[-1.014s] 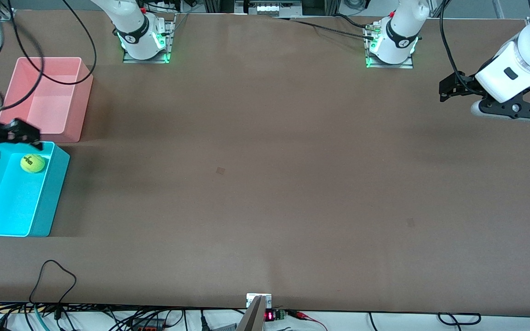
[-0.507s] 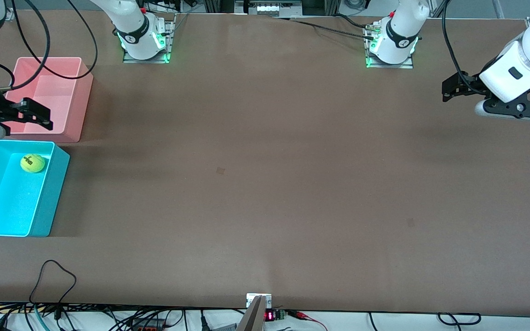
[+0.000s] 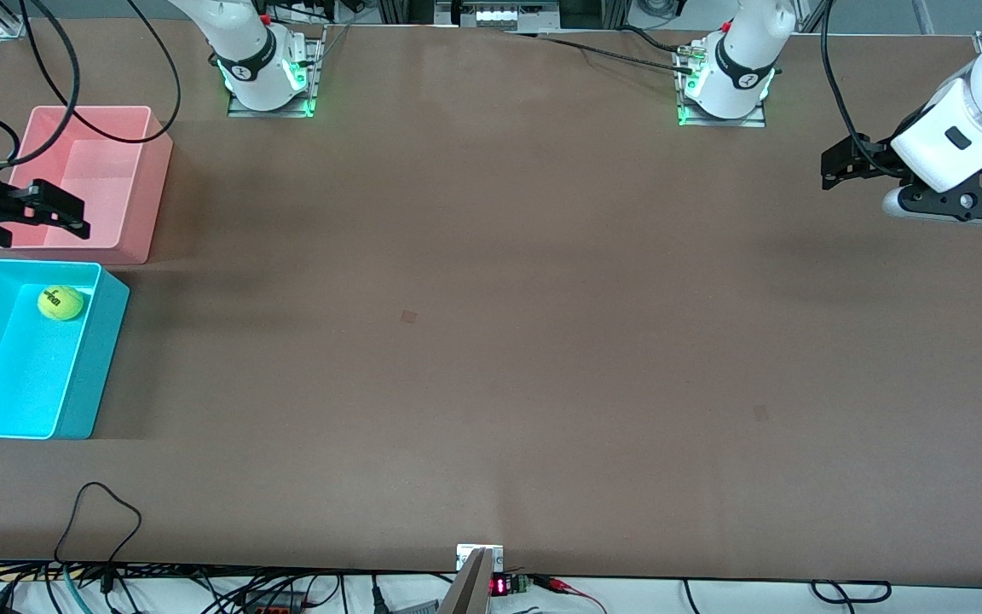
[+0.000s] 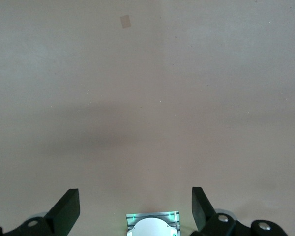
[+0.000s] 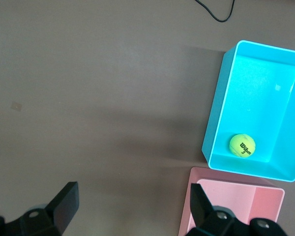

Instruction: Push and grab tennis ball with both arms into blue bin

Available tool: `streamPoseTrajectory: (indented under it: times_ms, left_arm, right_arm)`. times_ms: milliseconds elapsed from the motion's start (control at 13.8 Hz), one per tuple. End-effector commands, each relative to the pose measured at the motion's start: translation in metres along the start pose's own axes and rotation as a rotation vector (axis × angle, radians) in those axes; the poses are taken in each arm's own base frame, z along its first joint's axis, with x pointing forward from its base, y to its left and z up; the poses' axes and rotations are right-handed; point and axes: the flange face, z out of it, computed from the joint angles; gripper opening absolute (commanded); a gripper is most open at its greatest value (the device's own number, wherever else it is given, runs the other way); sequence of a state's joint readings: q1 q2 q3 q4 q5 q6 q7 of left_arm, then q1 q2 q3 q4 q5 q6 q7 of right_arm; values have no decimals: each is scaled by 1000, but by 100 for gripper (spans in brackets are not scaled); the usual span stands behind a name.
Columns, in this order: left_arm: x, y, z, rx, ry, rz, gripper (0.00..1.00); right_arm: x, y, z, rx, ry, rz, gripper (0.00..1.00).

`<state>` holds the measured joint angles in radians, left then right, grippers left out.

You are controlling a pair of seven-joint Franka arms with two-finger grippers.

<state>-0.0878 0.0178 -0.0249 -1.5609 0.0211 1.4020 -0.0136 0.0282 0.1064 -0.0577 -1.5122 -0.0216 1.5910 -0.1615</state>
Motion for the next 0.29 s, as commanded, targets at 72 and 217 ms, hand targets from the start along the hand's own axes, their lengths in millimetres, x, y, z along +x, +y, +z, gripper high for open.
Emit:
streamPoseTrajectory:
  times_ms: [72,217]
  left_arm:
    - [-8,-4,-2,-10,1,-6,100]
    - [-8,-4,-2,-10,2,-4,100]
  right_arm:
    - [-11,-1,-3,4,-7,8,100]
    - [-11,-2,-3,2,-7,5,100]
